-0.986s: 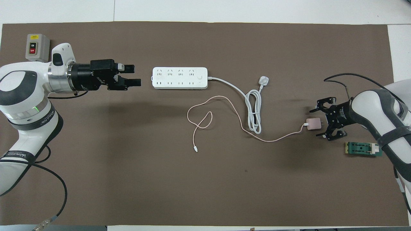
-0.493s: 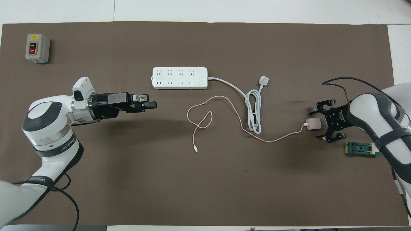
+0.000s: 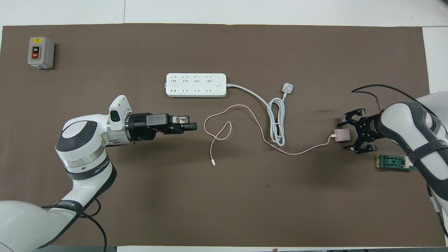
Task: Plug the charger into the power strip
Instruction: 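Grasp the pink charger with the right gripper while the left gripper advances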
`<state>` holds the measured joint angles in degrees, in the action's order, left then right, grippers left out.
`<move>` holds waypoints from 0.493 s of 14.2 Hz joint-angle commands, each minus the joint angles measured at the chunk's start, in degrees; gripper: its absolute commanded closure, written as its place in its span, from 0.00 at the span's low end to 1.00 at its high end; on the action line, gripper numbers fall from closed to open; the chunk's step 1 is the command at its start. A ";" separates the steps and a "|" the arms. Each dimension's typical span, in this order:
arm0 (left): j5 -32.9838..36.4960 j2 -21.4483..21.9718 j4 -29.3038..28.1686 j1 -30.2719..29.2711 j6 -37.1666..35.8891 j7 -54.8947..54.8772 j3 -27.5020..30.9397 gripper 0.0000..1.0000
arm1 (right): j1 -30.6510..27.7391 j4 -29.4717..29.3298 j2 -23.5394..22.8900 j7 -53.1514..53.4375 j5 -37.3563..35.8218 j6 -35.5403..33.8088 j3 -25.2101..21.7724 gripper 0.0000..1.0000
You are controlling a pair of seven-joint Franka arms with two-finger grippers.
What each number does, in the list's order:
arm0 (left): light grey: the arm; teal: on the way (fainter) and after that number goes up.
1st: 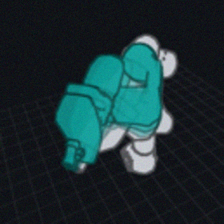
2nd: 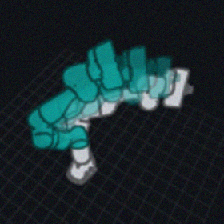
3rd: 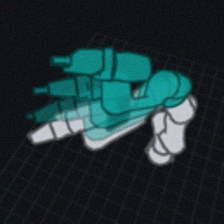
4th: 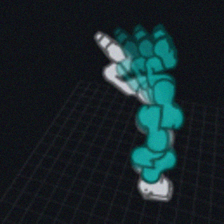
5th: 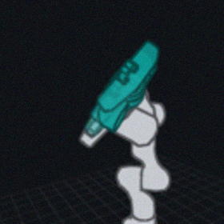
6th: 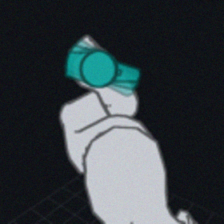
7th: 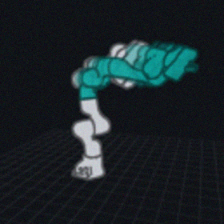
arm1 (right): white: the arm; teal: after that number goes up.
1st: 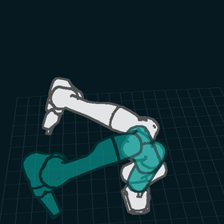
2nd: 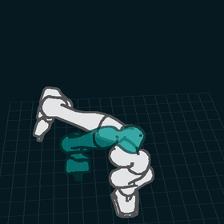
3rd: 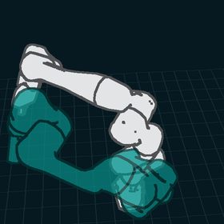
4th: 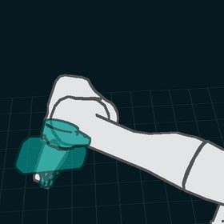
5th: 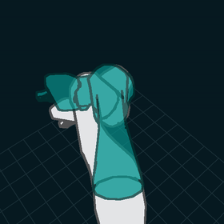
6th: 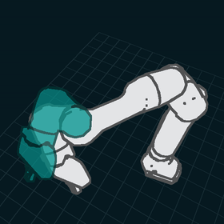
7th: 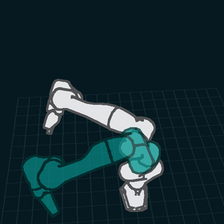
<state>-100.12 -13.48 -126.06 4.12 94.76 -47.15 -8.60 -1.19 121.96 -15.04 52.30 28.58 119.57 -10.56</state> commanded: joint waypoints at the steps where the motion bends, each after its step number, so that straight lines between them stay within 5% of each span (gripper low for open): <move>1: -1.56 0.12 -1.12 1.68 2.35 -2.07 1.05 0.00 | -0.84 1.53 1.33 -1.76 1.48 0.84 0.45 0.72; 2: -1.30 0.12 -1.12 1.69 4.62 -2.51 1.05 0.00 | -0.92 0.66 1.33 -1.67 1.48 0.14 0.45 0.98; 7: -1.39 -0.58 -1.56 2.47 6.93 -2.69 1.13 0.00 | 3.46 -7.34 3.00 8.50 1.48 -4.43 1.07 1.00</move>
<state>-100.18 -14.08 -126.53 5.04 100.61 -48.43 -8.44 0.21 116.93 -13.79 57.04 28.81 117.09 -9.76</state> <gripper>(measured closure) 0.000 0.533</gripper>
